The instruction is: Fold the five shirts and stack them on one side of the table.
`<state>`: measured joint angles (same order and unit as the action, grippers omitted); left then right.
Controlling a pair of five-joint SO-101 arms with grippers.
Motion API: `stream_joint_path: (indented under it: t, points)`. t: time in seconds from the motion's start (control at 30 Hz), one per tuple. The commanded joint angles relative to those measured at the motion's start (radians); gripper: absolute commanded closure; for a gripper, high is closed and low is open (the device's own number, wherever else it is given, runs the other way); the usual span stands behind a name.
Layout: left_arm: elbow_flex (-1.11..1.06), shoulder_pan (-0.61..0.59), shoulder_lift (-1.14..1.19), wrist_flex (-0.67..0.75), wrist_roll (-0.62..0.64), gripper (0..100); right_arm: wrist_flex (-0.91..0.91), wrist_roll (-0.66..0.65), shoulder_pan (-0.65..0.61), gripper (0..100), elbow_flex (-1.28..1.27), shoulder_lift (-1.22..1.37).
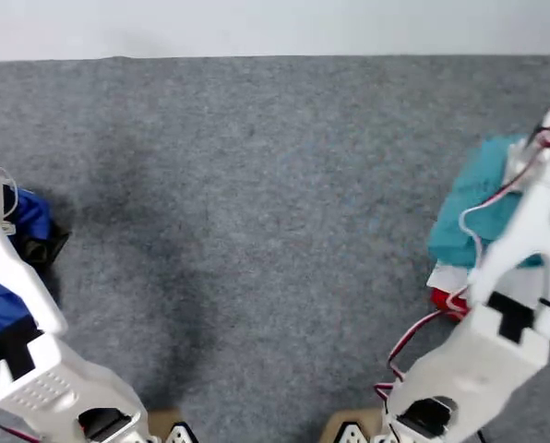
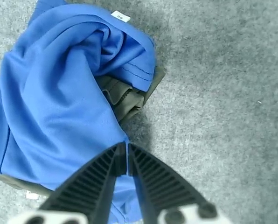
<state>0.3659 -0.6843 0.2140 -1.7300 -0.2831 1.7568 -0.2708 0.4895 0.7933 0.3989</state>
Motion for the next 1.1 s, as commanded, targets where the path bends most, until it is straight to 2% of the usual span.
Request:
stream_joint_path:
  t: [0.0,0.2,0.27,0.37,0.47,0.67,0.73,0.87,1.07]
  points:
    - [0.004,0.006,-0.051,-0.025,0.000,99,-0.018,-0.058,0.102,99.0,0.008,0.101]
    - [0.002,0.006,-0.049,-0.025,0.000,99,-0.127,-0.221,0.183,96.8,0.012,0.254]
    - [0.002,0.006,-0.049,-0.025,0.000,99,-0.108,-0.236,0.185,88.9,0.014,0.257]
    - [0.002,0.006,-0.049,-0.025,0.000,99,-0.016,-0.233,0.180,72.0,0.077,0.197]
    - [0.002,0.006,-0.049,-0.025,0.000,99,0.041,-0.233,0.159,64.5,0.166,0.117]
    - [0.002,0.006,-0.049,-0.025,0.003,99,0.039,-0.233,0.088,67.4,0.133,-0.001]
    - [0.002,0.006,-0.049,-0.025,0.003,99,0.039,-0.236,0.054,75.4,0.087,-0.002]
    - [0.002,0.006,-0.049,-0.025,0.005,99,0.039,-0.239,-0.002,98.3,-0.049,0.005]
    - [-0.030,0.006,-0.049,-0.025,0.003,99,0.022,-0.232,-0.113,96.4,-0.347,0.018]
